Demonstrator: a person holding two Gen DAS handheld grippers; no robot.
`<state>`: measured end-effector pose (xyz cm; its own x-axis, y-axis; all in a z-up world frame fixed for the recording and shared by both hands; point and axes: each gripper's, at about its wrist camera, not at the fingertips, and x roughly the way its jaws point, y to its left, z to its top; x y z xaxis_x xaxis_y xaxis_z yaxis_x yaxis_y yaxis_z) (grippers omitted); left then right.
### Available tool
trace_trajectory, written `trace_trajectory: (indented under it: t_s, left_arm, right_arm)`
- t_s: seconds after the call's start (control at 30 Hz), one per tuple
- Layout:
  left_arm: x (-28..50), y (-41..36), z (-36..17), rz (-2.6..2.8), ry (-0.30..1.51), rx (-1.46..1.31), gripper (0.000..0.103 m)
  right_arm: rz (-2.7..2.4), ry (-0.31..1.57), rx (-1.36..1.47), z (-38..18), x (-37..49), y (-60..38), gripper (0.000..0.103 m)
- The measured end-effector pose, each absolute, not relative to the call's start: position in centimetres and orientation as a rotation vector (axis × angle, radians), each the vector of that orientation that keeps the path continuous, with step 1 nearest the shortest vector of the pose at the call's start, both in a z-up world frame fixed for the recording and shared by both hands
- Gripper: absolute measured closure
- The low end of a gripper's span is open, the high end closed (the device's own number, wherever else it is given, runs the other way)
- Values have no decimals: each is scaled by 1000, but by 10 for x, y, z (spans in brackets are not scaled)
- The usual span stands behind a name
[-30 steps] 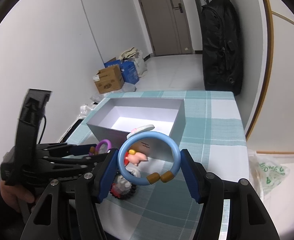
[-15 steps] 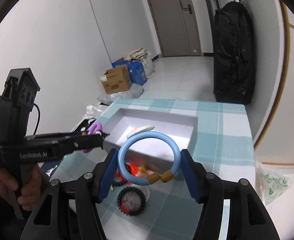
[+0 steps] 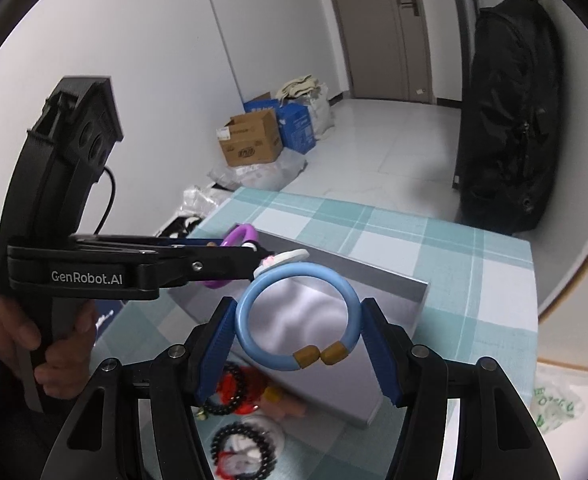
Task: Organize jewelry
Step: 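Carry the purple bangle into the box with the left tool while the right tool drops the blue bangle in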
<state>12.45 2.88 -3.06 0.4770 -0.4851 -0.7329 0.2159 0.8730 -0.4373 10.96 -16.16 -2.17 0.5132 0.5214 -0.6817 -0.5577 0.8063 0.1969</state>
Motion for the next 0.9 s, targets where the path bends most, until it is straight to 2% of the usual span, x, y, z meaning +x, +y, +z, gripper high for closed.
trace_trajectory:
  t_s: [0.9]
  left_arm:
    - [150,30,-47,-475,1047,-383,53]
  right_arm:
    - [639,833,-86,-45,130,-152,41]
